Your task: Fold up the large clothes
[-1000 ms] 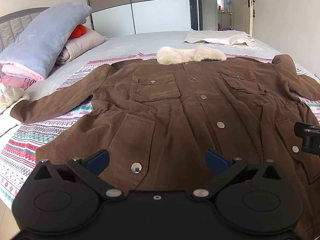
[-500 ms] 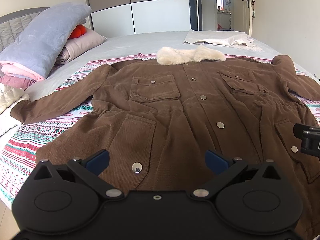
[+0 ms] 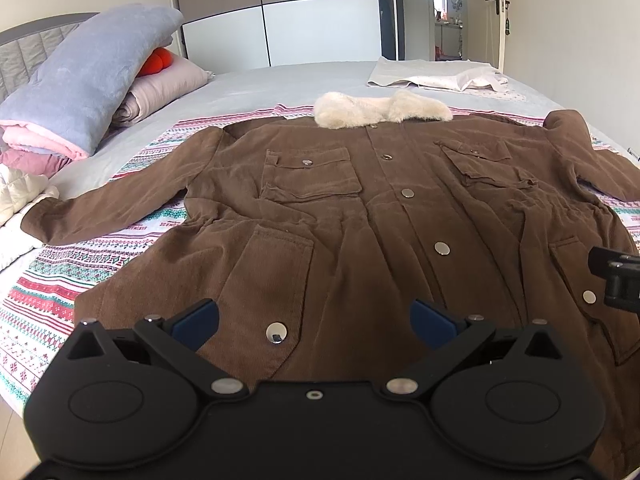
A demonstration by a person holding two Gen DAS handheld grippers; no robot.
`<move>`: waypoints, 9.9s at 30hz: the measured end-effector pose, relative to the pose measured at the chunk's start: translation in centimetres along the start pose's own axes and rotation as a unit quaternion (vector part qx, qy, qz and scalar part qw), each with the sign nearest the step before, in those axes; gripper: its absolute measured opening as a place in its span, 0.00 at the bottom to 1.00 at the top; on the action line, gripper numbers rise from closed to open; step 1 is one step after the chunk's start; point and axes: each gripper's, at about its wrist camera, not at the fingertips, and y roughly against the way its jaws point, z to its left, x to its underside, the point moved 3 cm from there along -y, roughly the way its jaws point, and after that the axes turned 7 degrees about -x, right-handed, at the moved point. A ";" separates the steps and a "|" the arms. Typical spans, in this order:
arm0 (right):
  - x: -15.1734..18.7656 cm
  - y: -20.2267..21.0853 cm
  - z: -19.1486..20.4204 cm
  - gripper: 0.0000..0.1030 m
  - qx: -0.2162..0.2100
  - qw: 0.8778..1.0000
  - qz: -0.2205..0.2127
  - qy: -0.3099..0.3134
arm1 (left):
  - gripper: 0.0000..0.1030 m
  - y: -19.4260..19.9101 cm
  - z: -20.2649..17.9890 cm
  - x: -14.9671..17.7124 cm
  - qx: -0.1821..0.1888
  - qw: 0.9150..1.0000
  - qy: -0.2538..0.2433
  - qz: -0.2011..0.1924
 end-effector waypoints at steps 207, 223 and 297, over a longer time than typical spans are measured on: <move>-19.6 -20.4 -5.4 0.95 0.018 1.000 0.021 0.010 | 1.00 -17.1 -2.4 -16.0 0.135 0.987 0.088 -0.023; -27.6 -36.0 5.5 0.93 -0.209 0.968 -0.041 0.135 | 0.81 -37.5 -3.1 -24.3 0.198 0.961 0.182 -0.060; -13.0 -16.2 -28.5 0.99 0.103 0.968 -0.013 -0.230 | 1.00 -20.2 2.4 -17.7 0.110 0.987 0.118 -0.021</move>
